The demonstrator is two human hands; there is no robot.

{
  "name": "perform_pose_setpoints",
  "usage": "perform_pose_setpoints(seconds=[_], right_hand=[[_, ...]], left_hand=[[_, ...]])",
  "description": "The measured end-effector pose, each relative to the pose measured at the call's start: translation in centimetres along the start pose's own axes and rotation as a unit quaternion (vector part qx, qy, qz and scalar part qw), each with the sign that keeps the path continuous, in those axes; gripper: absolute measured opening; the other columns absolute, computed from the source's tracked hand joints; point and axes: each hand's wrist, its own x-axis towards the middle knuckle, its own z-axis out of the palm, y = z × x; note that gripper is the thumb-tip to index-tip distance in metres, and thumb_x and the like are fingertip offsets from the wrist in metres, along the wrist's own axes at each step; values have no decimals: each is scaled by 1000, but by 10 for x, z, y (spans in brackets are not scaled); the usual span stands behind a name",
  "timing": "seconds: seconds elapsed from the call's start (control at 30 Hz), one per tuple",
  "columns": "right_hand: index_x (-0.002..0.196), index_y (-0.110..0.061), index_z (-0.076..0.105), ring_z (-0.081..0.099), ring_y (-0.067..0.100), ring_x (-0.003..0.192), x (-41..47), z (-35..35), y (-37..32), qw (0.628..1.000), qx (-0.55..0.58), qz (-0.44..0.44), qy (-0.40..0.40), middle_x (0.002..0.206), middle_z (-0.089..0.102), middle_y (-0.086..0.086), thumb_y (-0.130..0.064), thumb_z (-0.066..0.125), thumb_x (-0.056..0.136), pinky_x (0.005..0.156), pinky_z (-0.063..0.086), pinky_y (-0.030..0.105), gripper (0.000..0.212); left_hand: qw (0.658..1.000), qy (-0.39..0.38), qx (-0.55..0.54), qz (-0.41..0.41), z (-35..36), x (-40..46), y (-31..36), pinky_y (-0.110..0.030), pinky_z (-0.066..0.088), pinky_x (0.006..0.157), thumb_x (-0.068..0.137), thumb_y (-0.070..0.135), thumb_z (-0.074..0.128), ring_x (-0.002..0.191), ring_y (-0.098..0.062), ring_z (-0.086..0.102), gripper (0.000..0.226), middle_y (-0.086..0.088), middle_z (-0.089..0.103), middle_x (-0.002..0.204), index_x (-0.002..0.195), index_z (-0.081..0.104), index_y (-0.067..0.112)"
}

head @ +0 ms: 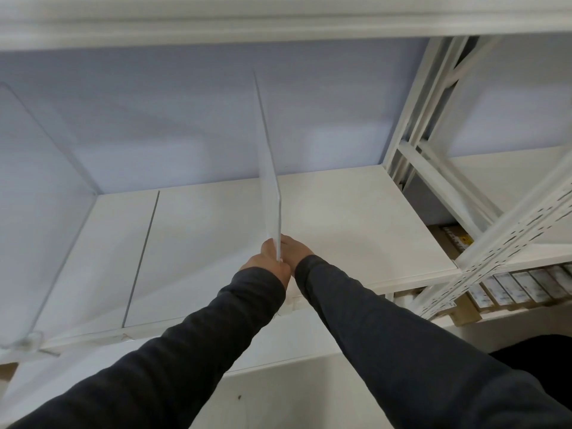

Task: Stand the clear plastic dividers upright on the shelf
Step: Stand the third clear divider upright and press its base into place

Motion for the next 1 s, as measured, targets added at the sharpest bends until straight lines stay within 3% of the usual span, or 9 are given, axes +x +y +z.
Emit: perform_pose_setpoints(seconds=[0.13,0.3,0.37,0.5,0.57,0.73,1.0], right_hand=[[138,-8,44,44,28,133,-7,1,-1,1000,-10,-16,-1,147,44,11,-16,28,102,111,31,34,40],[124,-9,58,56,28,116,-13,2,5,999,-25,-20,10,130,60,12,-22,32,99,102,42,36,38],[114,-10,64,60,28,108,-17,1,10,999,-30,-8,12,120,65,10,-22,35,97,93,44,33,35],[115,-17,67,59,20,107,-26,-1,24,999,39,15,35,121,66,1,-23,49,96,86,38,24,27],[110,-15,70,60,18,98,-32,-3,31,998,49,-6,37,117,69,3,-17,52,95,89,42,23,24],[104,-10,73,65,21,106,-44,-6,40,999,0,-37,14,112,72,6,-4,53,90,101,47,31,26],[103,-21,73,64,12,101,-53,0,66,991,-103,-81,38,108,70,-5,-16,61,89,96,49,24,19]], left_hand=[[999,1,39,8,2,5,-6,-32,44,94,99,29,30,113,-29,57,45,-16,57,127,138,32,6],[995,5,81,49,7,13,-22,-30,46,80,97,35,34,102,-28,62,50,-14,63,119,140,27,11],[992,2,94,80,10,15,-34,-32,50,84,93,42,41,101,-27,64,59,-10,63,122,143,23,16],[986,-26,117,117,16,22,-59,-37,53,91,82,49,58,105,-22,63,73,0,60,128,142,26,23],[981,-30,140,127,20,24,-69,-36,52,92,81,46,60,107,-20,62,68,2,59,127,139,32,25],[957,-33,232,173,35,27,-85,-31,47,94,87,40,53,110,-20,57,43,0,58,123,126,52,24],[950,14,242,196,56,27,-101,-32,46,95,88,41,52,112,-19,53,38,4,57,121,122,55,24]])
